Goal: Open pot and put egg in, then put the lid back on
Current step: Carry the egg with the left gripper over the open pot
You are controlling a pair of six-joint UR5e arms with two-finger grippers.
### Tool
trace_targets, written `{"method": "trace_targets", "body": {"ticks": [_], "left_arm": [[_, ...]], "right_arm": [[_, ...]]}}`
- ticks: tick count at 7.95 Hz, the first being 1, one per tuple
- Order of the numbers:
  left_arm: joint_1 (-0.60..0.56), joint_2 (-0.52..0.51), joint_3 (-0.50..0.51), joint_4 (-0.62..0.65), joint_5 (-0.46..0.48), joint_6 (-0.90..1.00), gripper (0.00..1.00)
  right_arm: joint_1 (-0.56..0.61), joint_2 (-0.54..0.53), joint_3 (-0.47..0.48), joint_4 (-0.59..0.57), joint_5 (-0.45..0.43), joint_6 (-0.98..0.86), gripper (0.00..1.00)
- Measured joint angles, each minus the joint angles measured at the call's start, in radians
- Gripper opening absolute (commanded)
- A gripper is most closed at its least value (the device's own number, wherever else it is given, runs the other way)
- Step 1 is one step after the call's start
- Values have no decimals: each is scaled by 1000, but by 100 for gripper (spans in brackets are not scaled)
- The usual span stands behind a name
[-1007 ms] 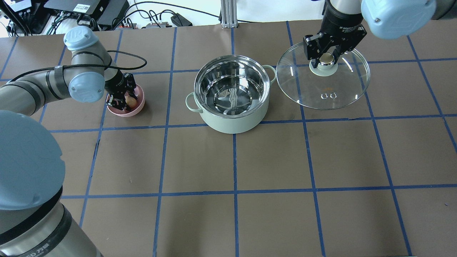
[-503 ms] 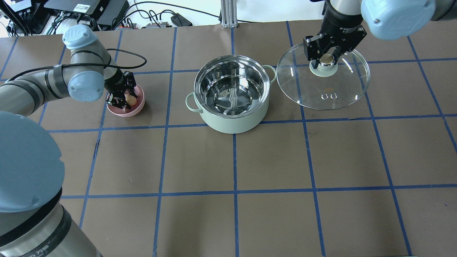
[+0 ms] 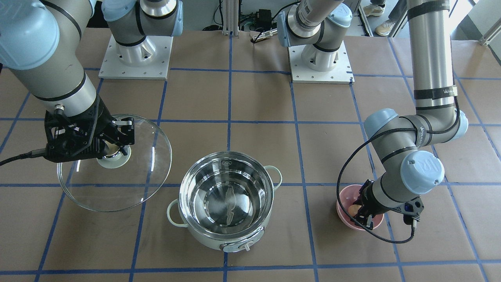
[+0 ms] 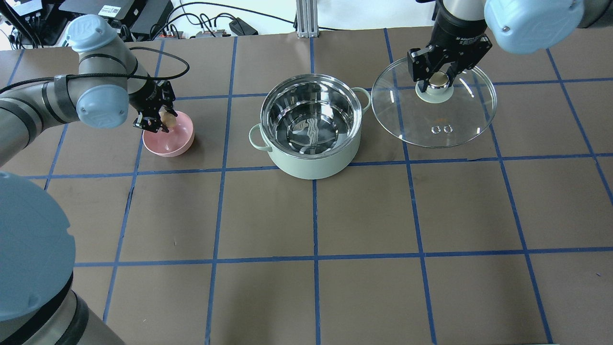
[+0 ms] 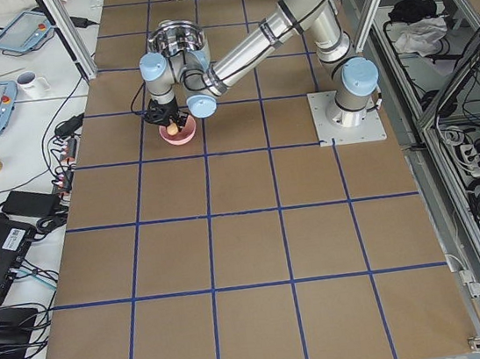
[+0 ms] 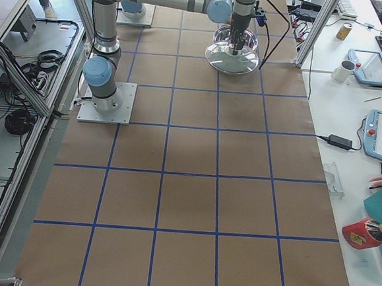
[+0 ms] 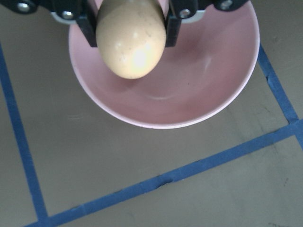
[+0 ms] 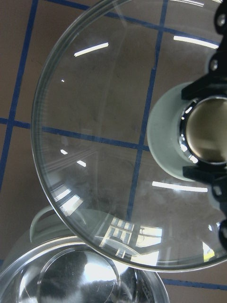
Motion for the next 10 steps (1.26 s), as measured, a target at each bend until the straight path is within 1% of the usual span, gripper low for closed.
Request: {"method": "trace_targets", "body": {"ticks": [2, 4, 7, 9, 10], "left_arm": [[-16, 71, 3, -7, -56, -5, 0], [-83, 126, 32, -42, -130, -28, 0], [-285, 142, 165, -81, -174, -305, 0], [-370, 126, 192, -82, -177, -442, 0], [-403, 101, 194, -81, -174, -492, 0]], "right_arm": [[-3, 0, 0, -6, 0, -29, 0], [-10, 2, 0, -9, 0, -45, 0], [-12, 5, 0, -10, -1, -54, 0], [-12, 7, 0, -10, -3, -58, 0], [-14, 8, 0, -10, -3, -61, 0]]}}
